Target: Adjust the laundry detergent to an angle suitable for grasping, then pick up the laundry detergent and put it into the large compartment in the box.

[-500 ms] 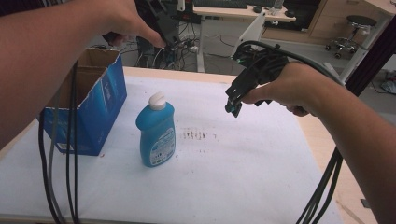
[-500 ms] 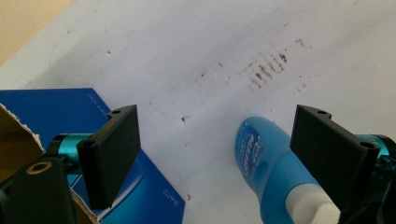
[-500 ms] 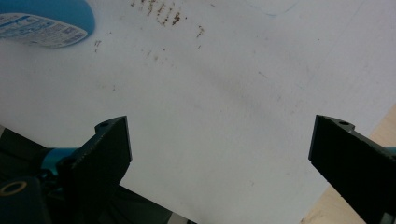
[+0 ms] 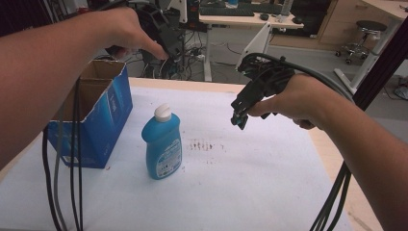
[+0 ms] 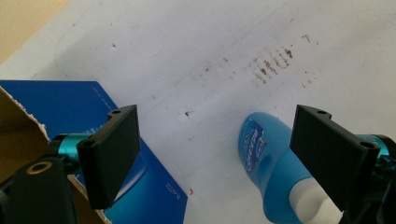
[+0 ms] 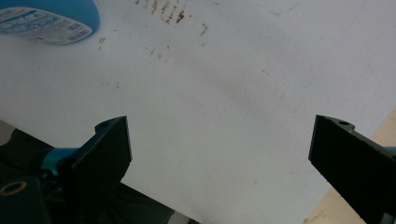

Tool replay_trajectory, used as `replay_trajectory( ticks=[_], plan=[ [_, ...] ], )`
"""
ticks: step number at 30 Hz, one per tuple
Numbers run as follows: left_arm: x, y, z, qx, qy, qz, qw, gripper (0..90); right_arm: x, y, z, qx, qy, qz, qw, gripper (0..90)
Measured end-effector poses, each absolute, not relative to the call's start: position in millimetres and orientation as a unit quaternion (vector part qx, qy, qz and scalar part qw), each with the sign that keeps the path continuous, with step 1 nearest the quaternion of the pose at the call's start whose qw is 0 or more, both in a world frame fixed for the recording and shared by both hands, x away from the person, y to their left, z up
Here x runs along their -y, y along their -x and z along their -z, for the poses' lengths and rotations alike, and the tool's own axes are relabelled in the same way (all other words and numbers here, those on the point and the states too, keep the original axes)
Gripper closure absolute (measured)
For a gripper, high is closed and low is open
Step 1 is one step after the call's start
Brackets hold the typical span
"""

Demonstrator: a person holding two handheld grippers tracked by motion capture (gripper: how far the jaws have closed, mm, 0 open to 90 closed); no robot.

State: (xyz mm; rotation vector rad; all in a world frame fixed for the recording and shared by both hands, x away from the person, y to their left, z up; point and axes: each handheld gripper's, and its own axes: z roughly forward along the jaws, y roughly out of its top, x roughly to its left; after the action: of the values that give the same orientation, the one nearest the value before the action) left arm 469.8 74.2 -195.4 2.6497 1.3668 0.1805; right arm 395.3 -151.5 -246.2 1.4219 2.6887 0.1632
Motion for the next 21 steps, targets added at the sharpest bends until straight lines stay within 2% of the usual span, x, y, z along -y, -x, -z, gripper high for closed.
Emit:
replay_trajectory(
  ticks=[21],
  plan=[
    [-81.9,-451.3,180.7,-0.450,-0.884,-0.075,0.105,16.3,160.8,-390.4,241.3,-0.877,-0.473,-0.062,0.058,5.1]
  ],
)
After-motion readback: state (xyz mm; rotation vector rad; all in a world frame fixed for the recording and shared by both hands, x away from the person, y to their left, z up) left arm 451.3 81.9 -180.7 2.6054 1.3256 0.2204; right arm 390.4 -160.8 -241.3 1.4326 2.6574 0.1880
